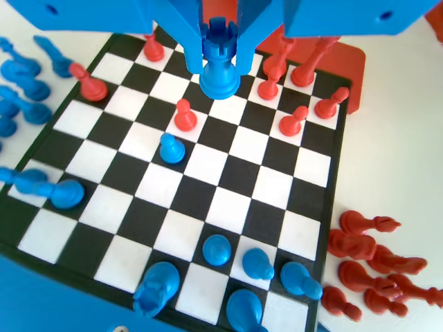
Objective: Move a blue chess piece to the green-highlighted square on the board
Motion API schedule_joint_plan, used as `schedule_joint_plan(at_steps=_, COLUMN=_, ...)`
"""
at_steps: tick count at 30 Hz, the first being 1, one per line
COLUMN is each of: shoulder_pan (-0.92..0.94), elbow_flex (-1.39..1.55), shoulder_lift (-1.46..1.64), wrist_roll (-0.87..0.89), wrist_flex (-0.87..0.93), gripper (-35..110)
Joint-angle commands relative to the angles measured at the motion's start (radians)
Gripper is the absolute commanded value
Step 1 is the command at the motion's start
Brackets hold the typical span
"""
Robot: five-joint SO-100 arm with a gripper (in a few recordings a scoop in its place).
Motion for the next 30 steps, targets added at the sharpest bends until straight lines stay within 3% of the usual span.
schedule_joint_plan(at_steps=1, shoulder_pan=0.000, elbow_flex=-0.129, shoulder_lift=-0.025, wrist_roll=0.038, wrist_flex=0.023, gripper=1)
schedule_joint_plan(at_steps=30, shoulder_pan=0.017, elbow_flex=-0.548, shoulder_lift=-0.420, wrist_roll=0.166, wrist_flex=0.098, gripper=1)
